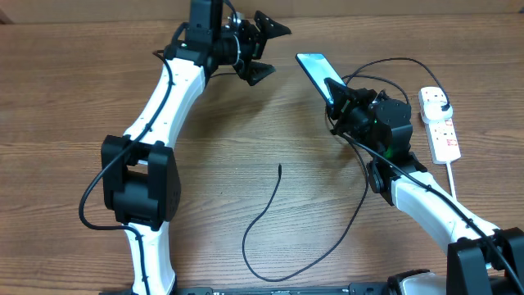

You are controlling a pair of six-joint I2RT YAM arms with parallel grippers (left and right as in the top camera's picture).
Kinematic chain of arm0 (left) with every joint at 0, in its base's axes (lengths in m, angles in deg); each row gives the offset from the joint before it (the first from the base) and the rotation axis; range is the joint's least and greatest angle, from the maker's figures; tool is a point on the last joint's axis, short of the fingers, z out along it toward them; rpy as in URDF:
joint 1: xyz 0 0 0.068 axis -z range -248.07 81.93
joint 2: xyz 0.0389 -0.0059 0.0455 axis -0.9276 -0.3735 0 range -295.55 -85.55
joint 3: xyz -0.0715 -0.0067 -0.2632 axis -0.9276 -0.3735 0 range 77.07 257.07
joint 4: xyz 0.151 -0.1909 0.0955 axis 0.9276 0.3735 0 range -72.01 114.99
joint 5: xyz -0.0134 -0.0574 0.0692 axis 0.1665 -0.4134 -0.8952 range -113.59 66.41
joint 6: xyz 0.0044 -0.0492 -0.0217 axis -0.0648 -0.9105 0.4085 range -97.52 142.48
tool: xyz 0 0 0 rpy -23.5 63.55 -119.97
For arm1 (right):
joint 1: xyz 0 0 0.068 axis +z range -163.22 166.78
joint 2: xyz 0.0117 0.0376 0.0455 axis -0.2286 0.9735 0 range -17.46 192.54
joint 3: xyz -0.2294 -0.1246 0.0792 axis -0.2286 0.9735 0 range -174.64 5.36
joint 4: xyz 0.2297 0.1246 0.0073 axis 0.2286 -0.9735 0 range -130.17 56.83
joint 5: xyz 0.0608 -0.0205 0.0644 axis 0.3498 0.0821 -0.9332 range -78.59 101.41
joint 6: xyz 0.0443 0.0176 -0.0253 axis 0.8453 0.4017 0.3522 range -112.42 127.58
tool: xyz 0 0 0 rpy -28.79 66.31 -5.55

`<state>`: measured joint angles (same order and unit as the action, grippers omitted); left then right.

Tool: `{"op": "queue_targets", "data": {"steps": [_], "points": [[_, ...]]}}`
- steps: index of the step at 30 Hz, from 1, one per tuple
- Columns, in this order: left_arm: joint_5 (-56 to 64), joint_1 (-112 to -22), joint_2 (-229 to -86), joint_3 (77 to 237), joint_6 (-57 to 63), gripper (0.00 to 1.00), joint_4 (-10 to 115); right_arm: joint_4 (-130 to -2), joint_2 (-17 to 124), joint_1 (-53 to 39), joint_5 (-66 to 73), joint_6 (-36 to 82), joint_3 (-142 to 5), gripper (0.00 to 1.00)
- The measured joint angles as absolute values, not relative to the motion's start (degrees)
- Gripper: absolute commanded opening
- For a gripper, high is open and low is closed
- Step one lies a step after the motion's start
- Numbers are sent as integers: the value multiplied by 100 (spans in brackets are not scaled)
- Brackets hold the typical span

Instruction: Plug charger to phone and switch on socket

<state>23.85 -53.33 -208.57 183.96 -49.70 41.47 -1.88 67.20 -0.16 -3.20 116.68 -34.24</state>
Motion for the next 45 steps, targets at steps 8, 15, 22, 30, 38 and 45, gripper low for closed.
{"op": "queue_targets", "data": {"steps": [8,15,22,30,38,45], "points": [[2101,-5001,-20857,18396,-5053,100,4147,-177,6720,161,-207,11836,-3424,4],[2012,-4848,-20857,18396,-4926,100,4152,-227,6720,236,-174,11847,-3424,4],[1896,-4725,-20857,18396,-4740,100,4292,-376,6722,258,-170,11847,-3424,4],[1596,-4535,-20857,18396,-4657,99,4423,-373,6722,306,-170,11847,-3424,4],[1432,-4441,-20857,18396,-4657,100,4421,-378,6722,308,-170,11843,-3424,4],[1384,-4441,-20857,18396,-4659,86,4425,-376,6722,306,-170,11838,-3424,4]]}}
